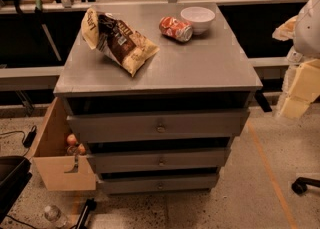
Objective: Open bottom drawer
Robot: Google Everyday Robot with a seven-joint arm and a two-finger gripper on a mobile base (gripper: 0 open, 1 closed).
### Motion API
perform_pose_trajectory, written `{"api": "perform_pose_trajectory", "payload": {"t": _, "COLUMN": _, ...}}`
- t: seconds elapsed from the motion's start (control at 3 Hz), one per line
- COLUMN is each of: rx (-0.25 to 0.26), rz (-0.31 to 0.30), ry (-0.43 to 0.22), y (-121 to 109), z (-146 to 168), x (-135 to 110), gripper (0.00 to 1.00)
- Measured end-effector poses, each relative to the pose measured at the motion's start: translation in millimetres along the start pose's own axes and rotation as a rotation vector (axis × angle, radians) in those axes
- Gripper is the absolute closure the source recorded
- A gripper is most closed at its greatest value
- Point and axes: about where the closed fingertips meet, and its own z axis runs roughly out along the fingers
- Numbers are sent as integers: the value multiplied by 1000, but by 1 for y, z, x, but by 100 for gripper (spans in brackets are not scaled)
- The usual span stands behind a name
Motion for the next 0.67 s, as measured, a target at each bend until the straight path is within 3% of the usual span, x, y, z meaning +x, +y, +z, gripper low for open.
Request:
{"api": "perform_pose_trajectory", "payload": {"t": 0.33, "rx": 0, "rz": 0, "ry": 0, "y": 0, "z": 0, "x": 0, "gripper": 0}}
{"api": "perform_pose_trajectory", "payload": {"t": 0.67, "rx": 31, "rz": -79, "ry": 38, "y": 7, "z": 6, "x": -3, "gripper": 0}}
